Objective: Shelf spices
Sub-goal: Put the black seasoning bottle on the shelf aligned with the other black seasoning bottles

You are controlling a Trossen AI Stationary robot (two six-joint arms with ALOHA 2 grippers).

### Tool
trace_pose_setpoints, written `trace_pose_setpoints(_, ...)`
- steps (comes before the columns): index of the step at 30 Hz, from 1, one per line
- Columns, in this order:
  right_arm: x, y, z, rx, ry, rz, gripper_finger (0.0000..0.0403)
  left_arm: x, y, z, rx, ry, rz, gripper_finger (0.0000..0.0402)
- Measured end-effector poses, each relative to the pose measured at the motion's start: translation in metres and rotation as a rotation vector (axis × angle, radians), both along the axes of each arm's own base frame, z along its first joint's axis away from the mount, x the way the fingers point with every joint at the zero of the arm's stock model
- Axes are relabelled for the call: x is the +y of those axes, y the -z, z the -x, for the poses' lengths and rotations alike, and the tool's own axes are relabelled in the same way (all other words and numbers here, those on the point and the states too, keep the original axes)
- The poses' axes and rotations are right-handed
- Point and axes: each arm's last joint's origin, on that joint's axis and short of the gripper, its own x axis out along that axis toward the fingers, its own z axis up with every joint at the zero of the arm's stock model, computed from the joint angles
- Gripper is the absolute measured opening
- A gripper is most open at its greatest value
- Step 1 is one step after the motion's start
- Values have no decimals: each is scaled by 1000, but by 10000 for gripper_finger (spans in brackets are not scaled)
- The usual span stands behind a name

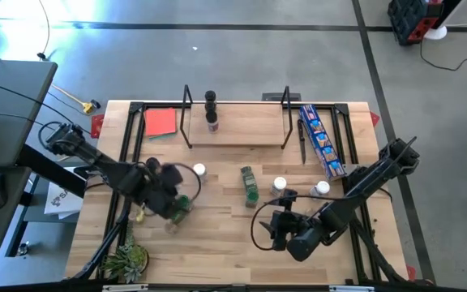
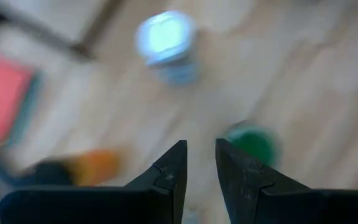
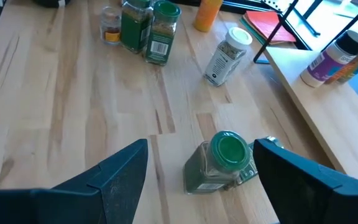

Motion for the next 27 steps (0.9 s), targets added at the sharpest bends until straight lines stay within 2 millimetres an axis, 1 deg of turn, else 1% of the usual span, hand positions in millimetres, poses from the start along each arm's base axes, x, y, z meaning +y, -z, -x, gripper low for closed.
trace_pose_setpoints(4, 0, 0, 0, 0, 1, -1, 287, 21, -16, 5, 102, -86, -45, 80)
trace_pose_setpoints(6, 0, 0, 0, -3, 4, -7, 287, 33, -19, 6, 166, -121, -18, 88)
trace_pose_setpoints(8, 0, 0, 0, -5, 8, -13, 287, 43, -18, 4, 213, -121, 23, 106)
trace_pose_setpoints(12, 1, 0, 1, -4, 3, -10, 287, 62, -15, 2, 273, -144, 87, 160)
trace_pose_setpoints(15, 1, 0, 1, 2, -4, -16, 287, 76, -14, 3, 282, -187, 117, 212)
trace_pose_setpoints(17, 2, 0, 1, 9, -11, -24, 287, 85, -13, 7, 288, -223, 133, 246)
trace_pose_setpoints(19, 2, 1, 1, 11, -13, -26, 287, 95, -9, 12, 296, -276, 154, 275)
trace_pose_setpoints(21, 2, 1, 1, 12, -14, -27, 287, 103, -2, 20, 310, -331, 177, 296)
trace_pose_setpoints(23, 2, 1, 1, 12, -14, -27, 287, 110, 6, 27, 328, -386, 182, 305)
trace_pose_setpoints(27, 2, 1, 1, 13, -14, -27, 287, 120, 22, 39, 380, -439, 181, 306)
